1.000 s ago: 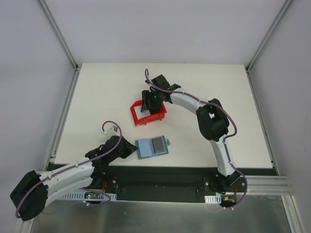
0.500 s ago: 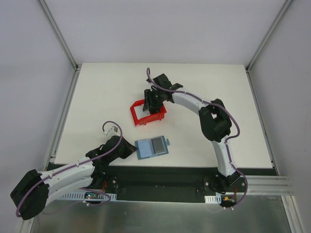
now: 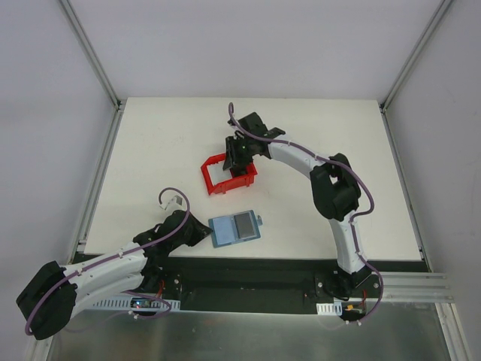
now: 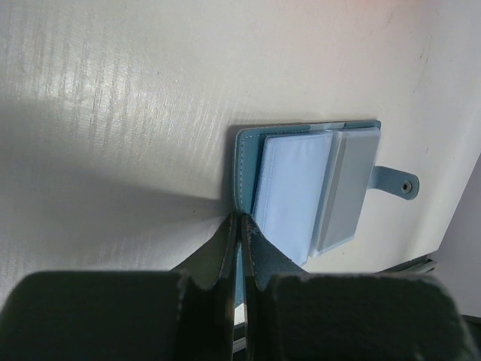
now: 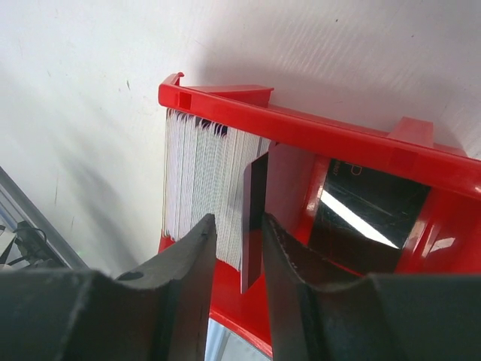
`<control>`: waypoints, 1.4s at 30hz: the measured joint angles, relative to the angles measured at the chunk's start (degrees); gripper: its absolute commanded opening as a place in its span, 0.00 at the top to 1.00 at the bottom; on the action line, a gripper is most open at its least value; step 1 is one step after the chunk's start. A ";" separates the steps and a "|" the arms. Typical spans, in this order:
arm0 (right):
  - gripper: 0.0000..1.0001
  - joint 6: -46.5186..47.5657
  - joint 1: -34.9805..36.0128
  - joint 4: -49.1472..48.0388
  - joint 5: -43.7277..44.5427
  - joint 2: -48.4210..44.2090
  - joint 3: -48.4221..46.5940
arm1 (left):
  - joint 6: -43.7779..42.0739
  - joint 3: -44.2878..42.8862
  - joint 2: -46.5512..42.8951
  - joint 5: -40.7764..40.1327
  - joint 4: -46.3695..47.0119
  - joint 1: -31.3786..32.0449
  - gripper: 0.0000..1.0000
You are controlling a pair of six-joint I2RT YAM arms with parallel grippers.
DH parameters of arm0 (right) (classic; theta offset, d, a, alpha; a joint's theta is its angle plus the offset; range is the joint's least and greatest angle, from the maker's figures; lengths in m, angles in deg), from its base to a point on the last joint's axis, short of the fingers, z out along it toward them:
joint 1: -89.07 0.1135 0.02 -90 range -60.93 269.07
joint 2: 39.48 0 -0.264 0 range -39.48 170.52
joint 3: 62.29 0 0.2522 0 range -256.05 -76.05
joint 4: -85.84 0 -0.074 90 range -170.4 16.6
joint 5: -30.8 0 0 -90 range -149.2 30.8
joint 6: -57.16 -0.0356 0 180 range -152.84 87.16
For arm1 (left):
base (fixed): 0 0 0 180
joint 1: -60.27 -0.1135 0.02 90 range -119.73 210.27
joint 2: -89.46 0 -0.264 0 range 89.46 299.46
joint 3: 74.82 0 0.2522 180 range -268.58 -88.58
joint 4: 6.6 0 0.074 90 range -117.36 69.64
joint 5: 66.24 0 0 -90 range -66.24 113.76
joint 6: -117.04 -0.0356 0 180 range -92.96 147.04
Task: Put the credit cards into the card holder
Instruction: Pick up the credit card from the storage box.
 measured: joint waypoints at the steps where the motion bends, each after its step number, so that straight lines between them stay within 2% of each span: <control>1: 0.71 0.00 -0.02 0.00 -0.02 -0.09 0.00 | 0.00 0.00 0.00 0.00 0.00 0.00 1.00; 9: 0.87 -0.02 -0.44 0.02 -0.02 -0.24 0.09 | 0.00 0.00 0.72 0.09 0.22 -0.02 1.00; 17: 0.89 -0.02 -0.98 0.02 -0.02 -0.28 0.13 | -0.02 0.00 0.74 0.11 0.31 -0.02 1.00; 24: 1.00 0.09 -1.81 0.13 0.57 -1.36 0.46 | -0.02 0.00 1.27 0.22 0.87 -0.02 1.00; 36: 0.99 0.92 -2.40 0.98 4.76 -3.43 0.85 | -0.04 0.00 1.38 0.37 0.96 -0.02 1.00; 42: 1.00 1.11 -2.45 0.94 7.65 -8.24 4.11 | -0.04 -0.02 1.51 0.44 1.07 -0.04 1.00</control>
